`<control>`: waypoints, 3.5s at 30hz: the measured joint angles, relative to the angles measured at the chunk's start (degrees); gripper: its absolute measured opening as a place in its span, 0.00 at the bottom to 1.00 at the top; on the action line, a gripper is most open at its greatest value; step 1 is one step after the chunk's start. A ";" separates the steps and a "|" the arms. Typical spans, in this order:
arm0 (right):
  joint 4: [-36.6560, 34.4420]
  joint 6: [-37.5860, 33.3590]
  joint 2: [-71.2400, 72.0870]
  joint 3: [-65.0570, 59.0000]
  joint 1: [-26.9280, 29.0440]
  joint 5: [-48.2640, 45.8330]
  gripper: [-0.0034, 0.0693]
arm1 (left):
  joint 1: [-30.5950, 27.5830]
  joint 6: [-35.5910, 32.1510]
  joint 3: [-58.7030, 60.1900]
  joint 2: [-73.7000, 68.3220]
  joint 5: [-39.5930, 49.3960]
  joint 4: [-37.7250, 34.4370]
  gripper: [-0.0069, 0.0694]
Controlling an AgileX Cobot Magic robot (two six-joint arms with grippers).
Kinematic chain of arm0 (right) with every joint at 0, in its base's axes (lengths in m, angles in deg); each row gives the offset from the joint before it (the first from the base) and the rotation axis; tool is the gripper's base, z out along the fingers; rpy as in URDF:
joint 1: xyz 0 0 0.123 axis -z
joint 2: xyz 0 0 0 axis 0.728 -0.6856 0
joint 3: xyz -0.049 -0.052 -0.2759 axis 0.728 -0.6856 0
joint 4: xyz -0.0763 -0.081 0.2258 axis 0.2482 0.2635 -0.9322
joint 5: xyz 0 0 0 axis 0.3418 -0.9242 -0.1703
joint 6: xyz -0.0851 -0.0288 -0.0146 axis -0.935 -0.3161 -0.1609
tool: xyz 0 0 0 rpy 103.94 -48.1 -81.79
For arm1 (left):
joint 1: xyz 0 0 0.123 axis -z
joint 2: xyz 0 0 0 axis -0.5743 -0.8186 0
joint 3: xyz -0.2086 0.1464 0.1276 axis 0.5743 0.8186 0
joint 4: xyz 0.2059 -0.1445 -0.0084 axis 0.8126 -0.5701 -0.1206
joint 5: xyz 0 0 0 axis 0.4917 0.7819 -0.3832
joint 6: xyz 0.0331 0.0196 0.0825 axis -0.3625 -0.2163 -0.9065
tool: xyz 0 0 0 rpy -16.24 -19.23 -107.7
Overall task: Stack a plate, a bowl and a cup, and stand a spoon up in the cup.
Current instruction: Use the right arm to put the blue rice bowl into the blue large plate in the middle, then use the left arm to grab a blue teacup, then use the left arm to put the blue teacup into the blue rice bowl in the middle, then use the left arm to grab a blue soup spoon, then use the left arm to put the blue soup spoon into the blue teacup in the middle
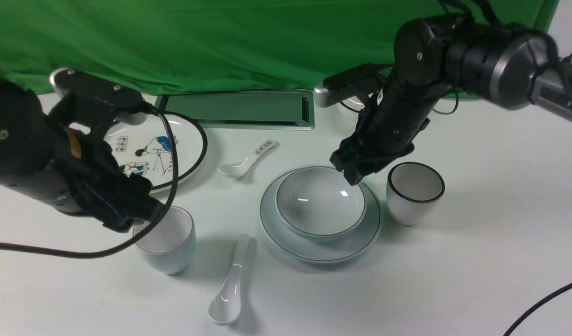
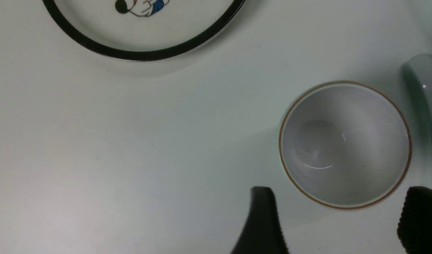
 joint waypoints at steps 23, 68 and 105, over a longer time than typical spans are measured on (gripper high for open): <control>0.19 -3.06 32.67 -11.84 0.00 -11.12 0.38 | 0.00 -4.47 -10.72 -13.94 -3.57 -7.20 0.09; 1.04 -2.60 52.87 -34.88 0.00 -6.47 0.38 | 9.36 -5.32 -38.36 -24.11 22.39 -7.20 0.84; 10.12 -0.15 58.78 -34.91 0.00 -10.60 0.38 | 10.34 -22.23 -16.79 -14.71 -21.17 -40.36 0.19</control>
